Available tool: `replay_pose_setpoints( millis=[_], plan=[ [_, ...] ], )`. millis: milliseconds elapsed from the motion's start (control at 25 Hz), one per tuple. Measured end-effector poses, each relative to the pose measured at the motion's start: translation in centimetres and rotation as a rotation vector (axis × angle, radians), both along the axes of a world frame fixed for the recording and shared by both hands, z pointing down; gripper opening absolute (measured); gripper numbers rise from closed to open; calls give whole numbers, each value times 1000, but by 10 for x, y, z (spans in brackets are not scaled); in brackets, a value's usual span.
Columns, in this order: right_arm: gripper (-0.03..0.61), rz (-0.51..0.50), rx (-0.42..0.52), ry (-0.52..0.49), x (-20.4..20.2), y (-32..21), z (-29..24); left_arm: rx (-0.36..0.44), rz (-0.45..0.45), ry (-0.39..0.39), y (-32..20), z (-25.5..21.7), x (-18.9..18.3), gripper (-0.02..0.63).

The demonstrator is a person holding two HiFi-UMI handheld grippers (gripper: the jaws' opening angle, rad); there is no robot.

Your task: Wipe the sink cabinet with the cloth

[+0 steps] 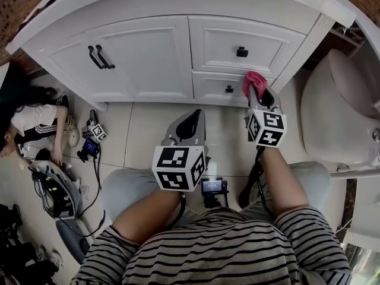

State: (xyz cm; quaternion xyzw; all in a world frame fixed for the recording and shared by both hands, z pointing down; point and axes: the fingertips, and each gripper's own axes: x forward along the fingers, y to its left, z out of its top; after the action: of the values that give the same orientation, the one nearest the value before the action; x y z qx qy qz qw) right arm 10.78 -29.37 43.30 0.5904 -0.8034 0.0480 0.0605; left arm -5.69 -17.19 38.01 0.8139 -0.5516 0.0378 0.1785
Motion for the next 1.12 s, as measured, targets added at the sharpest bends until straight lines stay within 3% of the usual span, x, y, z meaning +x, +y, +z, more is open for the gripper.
replay_pose_setpoints(
  millis=[200,320,400,560,960,1040,1120],
  plan=[
    [98,-297,5,51,-130,-1,17,16,-12,-15,-1,-2,-10,-6],
    [98,-359,6,119,-169,-12,31,19,-41,-24,-5,0,-21,-6],
    [98,-348,-3,143,-170,-20,41,9,-58,-27,-8,4,-26,-6],
    [100,-267,-12,133,-127,-26,44,-2,-55,-14,-11,7,-28,-6],
    [101,122,-91,112,61,-26,56,-22,-17,-43,-8,15,-8,-6],
    [99,207,-116,95,85,-23,59,-29,-19,-28,-7,15,-7,-6],
    [97,231,-123,79,84,-19,59,-31,-12,-9,-6,13,-4,-6]
  ],
)
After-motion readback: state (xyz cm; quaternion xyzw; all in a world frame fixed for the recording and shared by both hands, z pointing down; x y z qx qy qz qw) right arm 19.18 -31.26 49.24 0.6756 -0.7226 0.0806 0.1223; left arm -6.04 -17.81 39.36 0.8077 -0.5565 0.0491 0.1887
